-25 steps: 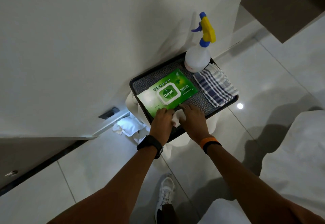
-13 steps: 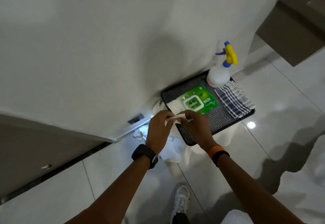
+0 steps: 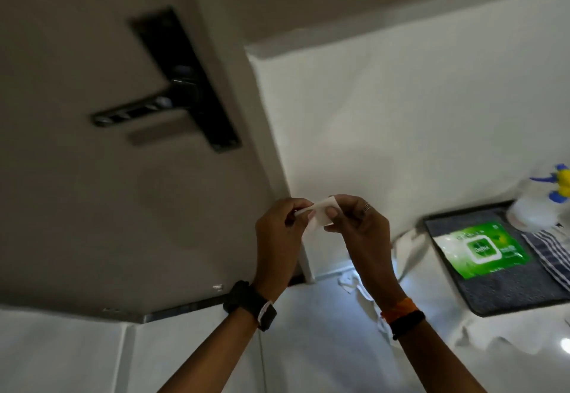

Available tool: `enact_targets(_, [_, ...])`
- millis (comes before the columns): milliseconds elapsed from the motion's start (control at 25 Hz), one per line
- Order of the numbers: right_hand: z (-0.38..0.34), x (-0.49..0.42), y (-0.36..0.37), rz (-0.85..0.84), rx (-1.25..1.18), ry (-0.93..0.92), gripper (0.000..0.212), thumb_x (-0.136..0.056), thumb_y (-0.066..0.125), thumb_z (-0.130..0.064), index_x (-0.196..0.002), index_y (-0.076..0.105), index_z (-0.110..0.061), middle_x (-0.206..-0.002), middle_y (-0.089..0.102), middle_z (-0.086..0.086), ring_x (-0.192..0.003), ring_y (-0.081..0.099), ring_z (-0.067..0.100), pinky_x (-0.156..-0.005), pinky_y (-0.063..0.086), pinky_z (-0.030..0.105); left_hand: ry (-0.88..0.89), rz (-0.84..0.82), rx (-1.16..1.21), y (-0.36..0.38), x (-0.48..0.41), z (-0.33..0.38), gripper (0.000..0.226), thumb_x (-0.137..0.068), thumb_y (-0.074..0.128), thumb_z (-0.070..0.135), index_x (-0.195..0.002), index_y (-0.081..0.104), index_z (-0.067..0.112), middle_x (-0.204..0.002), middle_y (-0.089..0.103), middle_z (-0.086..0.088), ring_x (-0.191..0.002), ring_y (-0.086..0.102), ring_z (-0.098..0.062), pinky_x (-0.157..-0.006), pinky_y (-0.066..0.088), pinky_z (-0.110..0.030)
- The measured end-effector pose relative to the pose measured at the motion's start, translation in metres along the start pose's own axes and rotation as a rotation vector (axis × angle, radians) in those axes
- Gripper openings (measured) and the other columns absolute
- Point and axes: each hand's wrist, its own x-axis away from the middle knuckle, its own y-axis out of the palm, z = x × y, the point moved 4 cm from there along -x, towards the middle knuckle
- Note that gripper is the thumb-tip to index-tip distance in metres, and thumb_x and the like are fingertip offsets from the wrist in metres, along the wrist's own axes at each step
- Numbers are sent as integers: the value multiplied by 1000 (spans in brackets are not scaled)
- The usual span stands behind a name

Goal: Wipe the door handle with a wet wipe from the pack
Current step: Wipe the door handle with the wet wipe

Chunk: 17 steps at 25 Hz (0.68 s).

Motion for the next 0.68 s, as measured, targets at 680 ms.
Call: enact_targets(680, [-158,-3,209,255,21,-402,37,-96,67,-8,-99,64,-45,-104,56,-28,-111,57,5,-102,56,43,917,274,-1055,-298,-110,81,46,-103,50,25,-142,56,2,-146,54,-21,-143,41,-39,-114,37,-56])
